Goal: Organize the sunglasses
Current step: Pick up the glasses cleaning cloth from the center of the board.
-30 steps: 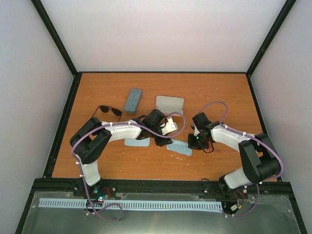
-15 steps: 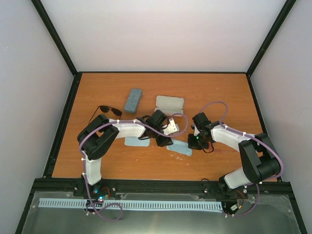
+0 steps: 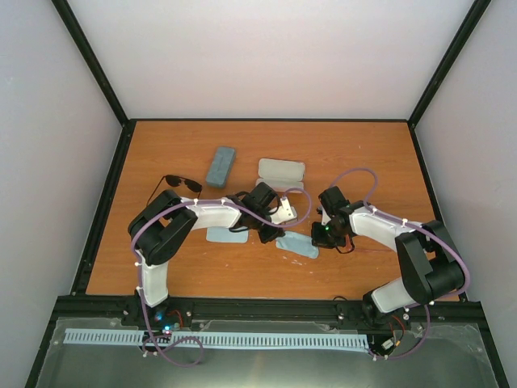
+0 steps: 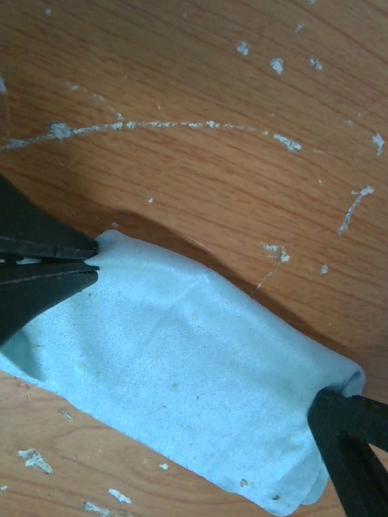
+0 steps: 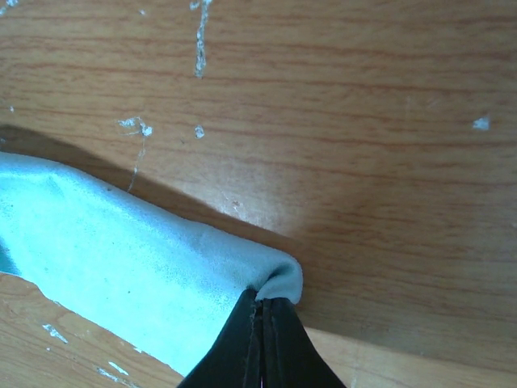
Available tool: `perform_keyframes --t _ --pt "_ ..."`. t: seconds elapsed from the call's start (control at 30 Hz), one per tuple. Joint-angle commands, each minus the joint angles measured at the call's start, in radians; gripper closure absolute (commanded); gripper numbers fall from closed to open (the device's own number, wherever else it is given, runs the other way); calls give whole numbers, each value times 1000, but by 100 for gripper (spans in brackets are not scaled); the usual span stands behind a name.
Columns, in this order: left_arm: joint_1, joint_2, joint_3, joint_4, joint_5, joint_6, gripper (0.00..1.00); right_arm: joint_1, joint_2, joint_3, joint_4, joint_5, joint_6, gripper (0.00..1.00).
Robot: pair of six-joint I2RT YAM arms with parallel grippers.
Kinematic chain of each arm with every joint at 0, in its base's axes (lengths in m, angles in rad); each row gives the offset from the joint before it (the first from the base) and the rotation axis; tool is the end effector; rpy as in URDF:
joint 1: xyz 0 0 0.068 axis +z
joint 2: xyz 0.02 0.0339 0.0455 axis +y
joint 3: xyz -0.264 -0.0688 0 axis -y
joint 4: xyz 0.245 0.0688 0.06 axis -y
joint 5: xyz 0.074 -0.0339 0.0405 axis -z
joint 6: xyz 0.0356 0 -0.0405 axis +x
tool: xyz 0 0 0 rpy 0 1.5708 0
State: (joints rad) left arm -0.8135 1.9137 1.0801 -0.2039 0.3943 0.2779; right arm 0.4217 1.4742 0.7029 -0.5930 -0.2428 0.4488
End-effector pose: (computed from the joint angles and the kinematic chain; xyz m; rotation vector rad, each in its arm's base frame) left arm 0.2458 -0.2799 0.1290 1.4964 2.1864 -0.7008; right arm 0.2103 0.1037 0.1423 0.0027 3.0219 0.4663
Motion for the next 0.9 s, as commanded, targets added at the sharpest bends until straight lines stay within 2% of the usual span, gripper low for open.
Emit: perform_keyframes --t 0.0,0.43,0.87 --pt "2 3 20 -10 5 3 99 10 25 2 -35 51 -15 97" --pt "10 -60 22 29 -105 16 99 11 44 141 -39 140 -64 97" --pt "97 -93 69 64 -201 23 99 10 176 328 -36 161 -124 97"
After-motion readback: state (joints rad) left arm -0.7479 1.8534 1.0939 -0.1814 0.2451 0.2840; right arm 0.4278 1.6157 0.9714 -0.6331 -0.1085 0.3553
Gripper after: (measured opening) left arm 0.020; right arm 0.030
